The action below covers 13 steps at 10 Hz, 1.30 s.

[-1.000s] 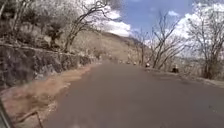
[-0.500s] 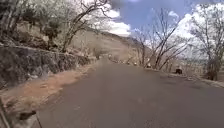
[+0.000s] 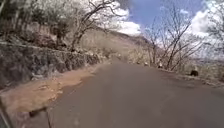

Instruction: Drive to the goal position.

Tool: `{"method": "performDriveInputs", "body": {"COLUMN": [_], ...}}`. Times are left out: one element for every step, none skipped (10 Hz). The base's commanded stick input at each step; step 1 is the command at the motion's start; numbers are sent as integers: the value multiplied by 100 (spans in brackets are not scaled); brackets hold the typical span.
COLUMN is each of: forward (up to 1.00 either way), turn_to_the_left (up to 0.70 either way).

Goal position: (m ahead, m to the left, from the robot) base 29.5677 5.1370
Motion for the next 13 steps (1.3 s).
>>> {"method": "performDriveInputs", "body": {"forward": [70,70,70,70,70,70,70,70,70,70,70,70,70], "turn_to_the_left": [0,0,0,0,0,0,0,0,0,2,2,2,2]}}
